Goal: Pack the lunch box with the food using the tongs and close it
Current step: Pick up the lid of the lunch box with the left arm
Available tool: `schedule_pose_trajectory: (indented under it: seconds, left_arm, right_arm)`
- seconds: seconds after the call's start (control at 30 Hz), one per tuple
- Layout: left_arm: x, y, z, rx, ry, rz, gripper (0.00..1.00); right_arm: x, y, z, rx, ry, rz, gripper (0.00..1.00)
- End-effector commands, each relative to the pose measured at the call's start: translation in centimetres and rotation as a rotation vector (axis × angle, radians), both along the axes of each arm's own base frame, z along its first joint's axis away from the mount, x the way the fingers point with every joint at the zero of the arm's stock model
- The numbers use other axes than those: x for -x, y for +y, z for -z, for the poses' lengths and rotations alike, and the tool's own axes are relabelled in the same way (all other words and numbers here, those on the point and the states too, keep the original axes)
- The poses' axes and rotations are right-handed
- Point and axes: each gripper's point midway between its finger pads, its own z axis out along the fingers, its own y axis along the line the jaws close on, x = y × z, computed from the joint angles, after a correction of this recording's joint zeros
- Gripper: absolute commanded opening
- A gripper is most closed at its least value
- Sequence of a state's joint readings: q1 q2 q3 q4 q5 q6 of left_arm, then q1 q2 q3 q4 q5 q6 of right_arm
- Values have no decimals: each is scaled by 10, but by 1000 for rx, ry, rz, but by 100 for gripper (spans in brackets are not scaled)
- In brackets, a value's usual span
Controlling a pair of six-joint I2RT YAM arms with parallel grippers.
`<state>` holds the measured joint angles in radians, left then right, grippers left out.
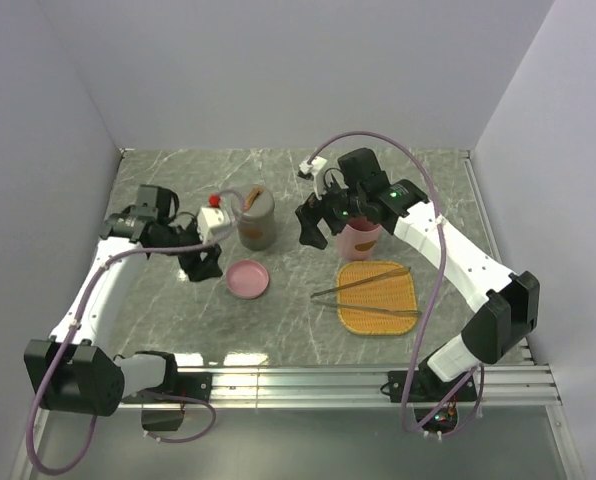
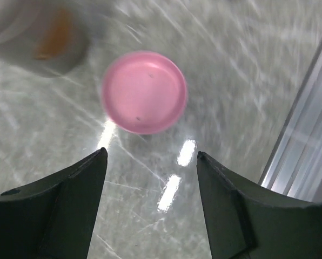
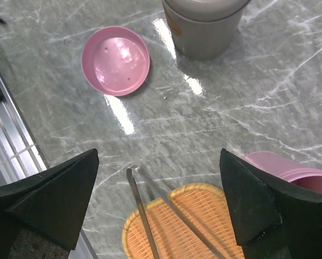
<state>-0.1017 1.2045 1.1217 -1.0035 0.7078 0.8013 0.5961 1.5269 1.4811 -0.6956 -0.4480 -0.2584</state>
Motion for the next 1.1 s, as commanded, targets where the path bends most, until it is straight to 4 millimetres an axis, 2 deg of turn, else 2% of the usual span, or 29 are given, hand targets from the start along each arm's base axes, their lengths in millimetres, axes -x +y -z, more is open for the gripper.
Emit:
schedule_pose_trajectory:
  seconds: [0.0,0.03,0.07,0.13,0.17,0.33,0.43,0.6,0.8,1.07]
  left_arm:
    - [15,-7,26,-101,-121,281,72]
    - [20,-8,40,-130,-108,306,72]
    - [13,-15,46,-172,-157,340,71]
    - [17,-27,60,-200,-178,412,71]
    - [11,-30,66,-221,-191,421,71]
    - [7,-49,84,-233,-153,512,68]
    - [6,-54,95,-252,-139,546,66]
    - [18,-52,120,-311,-73,598,65]
    - [10,-54,137,-348,-93,567,56]
    - [6,-56,148,-393,-55,556,45]
  right_arm:
    - [-2,-5,-34,-51,-58,16,100]
    - [-2,-6,-36,-59,-55,17,100]
    - [-1,-9,-38,-66,-49,24,100]
    - [-4,-17,-42,-91,-30,40,100]
    - [-3,-20,-47,-110,-19,50,100]
    - [-18,-50,-67,-197,-20,218,100]
    - [-17,-60,-78,-238,-27,268,100]
    - [-20,-79,-90,-275,-58,300,100]
    - [-28,-102,-103,-318,-85,377,100]
    - [-27,-110,-112,-359,-95,401,100]
